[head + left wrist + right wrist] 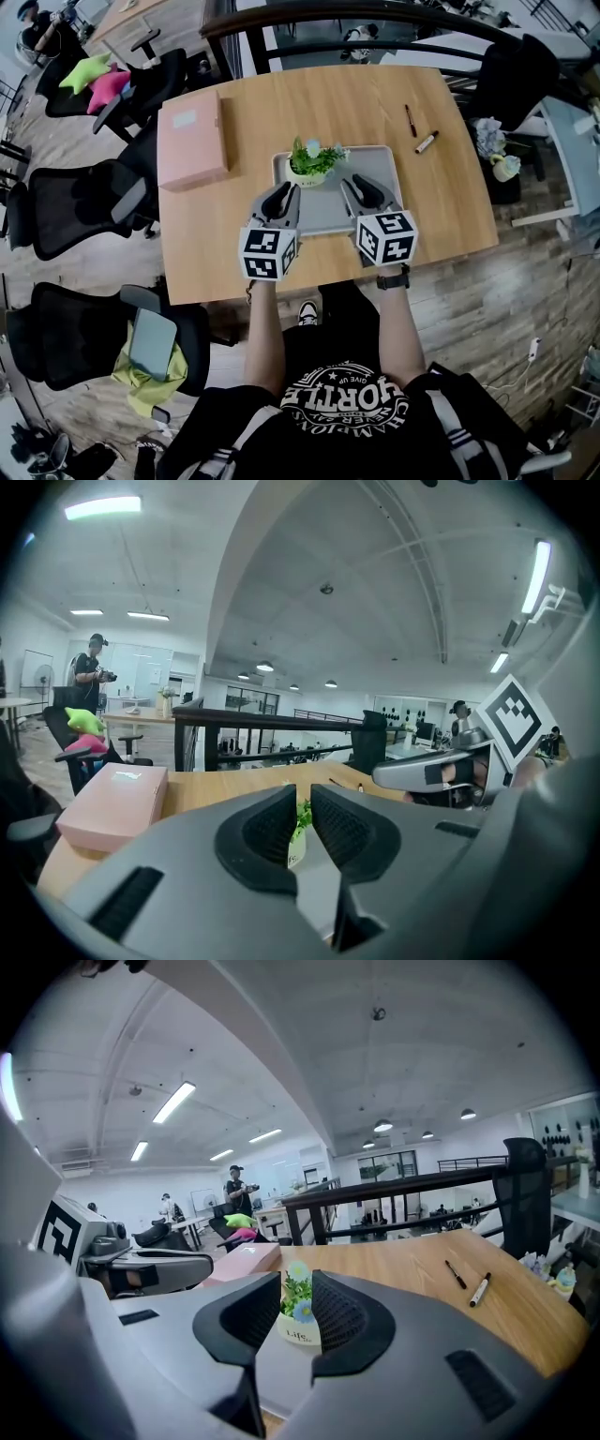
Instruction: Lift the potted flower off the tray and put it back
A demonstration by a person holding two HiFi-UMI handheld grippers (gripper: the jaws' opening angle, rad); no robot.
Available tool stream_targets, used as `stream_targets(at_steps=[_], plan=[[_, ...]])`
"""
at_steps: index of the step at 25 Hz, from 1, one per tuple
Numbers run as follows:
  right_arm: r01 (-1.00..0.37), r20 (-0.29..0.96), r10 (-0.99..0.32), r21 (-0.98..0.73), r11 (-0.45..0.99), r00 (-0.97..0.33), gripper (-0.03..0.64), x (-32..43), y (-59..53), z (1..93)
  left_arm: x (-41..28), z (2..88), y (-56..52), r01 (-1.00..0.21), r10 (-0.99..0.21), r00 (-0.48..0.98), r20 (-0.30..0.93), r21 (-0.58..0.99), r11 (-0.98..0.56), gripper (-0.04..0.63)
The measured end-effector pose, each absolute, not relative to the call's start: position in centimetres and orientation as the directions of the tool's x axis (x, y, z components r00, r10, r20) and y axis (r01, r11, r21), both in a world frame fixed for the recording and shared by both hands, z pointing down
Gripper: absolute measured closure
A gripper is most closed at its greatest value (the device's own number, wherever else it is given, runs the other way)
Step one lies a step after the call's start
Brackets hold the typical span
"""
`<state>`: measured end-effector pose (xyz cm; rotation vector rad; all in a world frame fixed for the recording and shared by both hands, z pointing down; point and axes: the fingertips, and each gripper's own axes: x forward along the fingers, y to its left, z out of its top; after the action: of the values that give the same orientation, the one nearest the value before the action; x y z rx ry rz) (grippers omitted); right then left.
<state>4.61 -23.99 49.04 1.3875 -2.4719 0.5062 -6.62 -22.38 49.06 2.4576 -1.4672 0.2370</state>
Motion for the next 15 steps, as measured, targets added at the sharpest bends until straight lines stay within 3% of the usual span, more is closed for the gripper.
stream_targets(at_steps=[15], plan=[[-0.841,0.448,-0.715,-0.213,0.497,-0.536,0.492,3.2,-26.7,52.7,-7.9,52.7,-24.7,-0.882,-0.809,0.470,0.353,0.146,-0.449,0.499]])
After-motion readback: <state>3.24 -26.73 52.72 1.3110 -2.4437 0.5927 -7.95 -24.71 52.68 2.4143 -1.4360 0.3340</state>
